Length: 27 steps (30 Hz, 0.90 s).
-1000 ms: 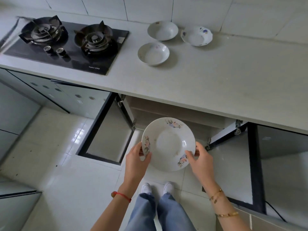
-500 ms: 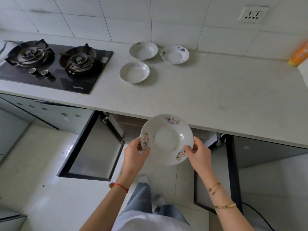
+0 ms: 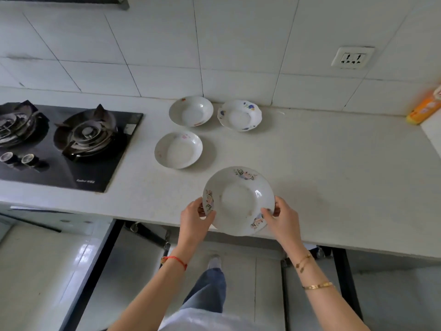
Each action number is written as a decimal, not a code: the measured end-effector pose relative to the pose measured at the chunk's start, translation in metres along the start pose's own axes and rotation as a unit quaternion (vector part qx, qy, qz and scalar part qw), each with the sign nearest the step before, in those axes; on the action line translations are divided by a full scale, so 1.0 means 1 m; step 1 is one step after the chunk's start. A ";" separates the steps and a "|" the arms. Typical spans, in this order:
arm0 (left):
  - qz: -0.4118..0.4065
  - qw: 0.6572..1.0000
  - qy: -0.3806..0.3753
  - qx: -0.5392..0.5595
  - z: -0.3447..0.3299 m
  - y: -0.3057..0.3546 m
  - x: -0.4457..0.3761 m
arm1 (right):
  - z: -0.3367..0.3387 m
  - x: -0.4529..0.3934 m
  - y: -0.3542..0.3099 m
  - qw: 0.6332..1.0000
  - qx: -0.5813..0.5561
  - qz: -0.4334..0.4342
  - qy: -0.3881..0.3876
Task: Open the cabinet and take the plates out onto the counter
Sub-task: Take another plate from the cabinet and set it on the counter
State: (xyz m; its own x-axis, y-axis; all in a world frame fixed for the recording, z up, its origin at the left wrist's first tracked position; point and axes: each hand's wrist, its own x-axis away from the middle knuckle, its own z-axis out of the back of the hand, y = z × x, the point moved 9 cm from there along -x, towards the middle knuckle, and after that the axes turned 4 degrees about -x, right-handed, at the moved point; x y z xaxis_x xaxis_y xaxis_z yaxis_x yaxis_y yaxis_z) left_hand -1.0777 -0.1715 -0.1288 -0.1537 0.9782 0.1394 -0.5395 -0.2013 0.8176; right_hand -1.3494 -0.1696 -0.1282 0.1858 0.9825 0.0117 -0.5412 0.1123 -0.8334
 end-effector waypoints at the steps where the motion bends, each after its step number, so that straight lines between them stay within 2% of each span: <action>1: 0.000 1.000 0.000 -0.001 -0.002 0.002 -0.017 | -0.003 -0.016 0.000 1.000 0.010 -0.005 0.006; 8: 0.000 1.000 -0.026 0.003 -0.022 0.011 -0.115 | -0.024 -0.113 0.012 0.998 0.036 -0.053 0.024; 12: 0.025 0.999 -0.034 -0.004 -0.038 0.005 -0.151 | -0.031 -0.153 0.017 0.997 0.047 -0.057 0.005; 18: 0.075 0.997 -0.028 -0.013 -0.056 -0.005 -0.181 | -0.046 -0.196 0.022 0.996 0.058 -0.052 -0.045; 27: 0.096 0.995 0.002 -0.032 -0.062 -0.005 -0.200 | -0.061 -0.227 0.033 0.993 0.058 -0.046 -0.093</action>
State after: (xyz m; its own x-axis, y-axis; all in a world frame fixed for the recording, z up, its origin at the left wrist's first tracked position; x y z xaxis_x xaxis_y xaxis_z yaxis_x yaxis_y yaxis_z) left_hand -1.0959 -0.3697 -0.1955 -0.2624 0.9212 0.2871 -0.5518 -0.3874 0.7386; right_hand -1.3596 -0.3976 -0.1918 0.0904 0.9765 0.1956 -0.6214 0.2088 -0.7552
